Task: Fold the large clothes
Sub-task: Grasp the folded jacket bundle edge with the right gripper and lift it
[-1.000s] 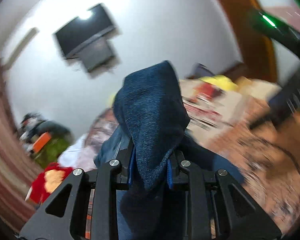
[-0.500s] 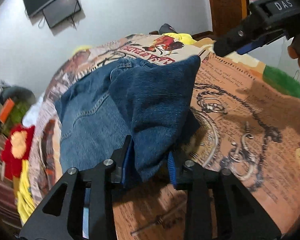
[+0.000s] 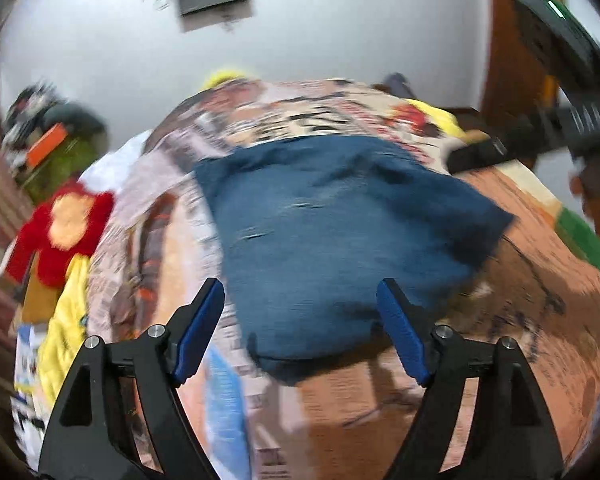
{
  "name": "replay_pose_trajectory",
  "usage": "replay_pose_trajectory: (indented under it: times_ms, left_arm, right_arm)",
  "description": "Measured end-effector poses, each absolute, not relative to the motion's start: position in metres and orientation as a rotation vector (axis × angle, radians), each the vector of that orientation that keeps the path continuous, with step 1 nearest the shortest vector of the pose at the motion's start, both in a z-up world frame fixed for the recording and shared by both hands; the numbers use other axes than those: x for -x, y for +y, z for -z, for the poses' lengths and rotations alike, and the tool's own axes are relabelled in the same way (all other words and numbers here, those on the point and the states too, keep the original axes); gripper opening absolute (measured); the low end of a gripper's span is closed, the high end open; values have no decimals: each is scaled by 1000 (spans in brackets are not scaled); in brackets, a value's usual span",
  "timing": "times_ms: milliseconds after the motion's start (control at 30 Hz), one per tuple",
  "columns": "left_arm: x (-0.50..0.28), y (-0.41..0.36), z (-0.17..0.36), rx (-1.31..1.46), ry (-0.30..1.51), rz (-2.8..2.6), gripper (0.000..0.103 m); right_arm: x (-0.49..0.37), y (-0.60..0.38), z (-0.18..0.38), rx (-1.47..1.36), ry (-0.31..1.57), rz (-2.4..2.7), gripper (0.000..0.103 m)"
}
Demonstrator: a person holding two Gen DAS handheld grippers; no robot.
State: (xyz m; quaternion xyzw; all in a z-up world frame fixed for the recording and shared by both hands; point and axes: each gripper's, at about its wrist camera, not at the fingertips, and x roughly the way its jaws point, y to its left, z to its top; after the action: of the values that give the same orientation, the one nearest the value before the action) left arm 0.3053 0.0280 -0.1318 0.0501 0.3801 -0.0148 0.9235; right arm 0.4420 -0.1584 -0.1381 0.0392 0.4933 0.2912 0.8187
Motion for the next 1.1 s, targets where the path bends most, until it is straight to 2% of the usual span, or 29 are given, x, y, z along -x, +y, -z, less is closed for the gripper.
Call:
replay_pose_trajectory:
  times_ms: [67, 133, 167, 200, 300, 400, 500, 733, 900, 1100]
  left_arm:
    - [-312, 50, 135, -51, 801, -14, 78]
    - [-317, 67, 140, -10, 818, -42, 78]
    - [-322, 76, 144, 7, 828, -59, 78]
    - [-322, 81, 147, 18, 833, -74, 78]
    - [-325, 92, 155, 37, 846, -108, 78]
    - [-325, 97, 157, 47, 846, -114, 78]
    - [-324, 95, 153, 35, 835, -116, 78]
    - [-320, 87, 129, 16, 770, -100, 78]
    - [-323, 76, 131, 9, 773, -59, 81]
    - [-336, 67, 172, 1, 891, -32, 82]
  right_arm:
    - [-450, -148, 150, -82, 1072, -604, 82]
    - [-457, -140, 163, -87, 1110, -592, 63]
    - [-462, -135, 173, -90, 1138, -580, 58]
    - [-465, -135, 179, -91, 1152, -571, 47]
    - [-468, -126, 193, -54, 1160, -560, 28]
    - [-461, -119, 184, 17, 1115, -595, 19]
    - [-450, -120, 161, 30, 1052, -635, 15]
    - [-427, -124, 123, 16, 970, -674, 14]
    - [-424, -145, 143, -13, 1007, -621, 15]
    - [-426, -161, 184, 22, 1042, -539, 15]
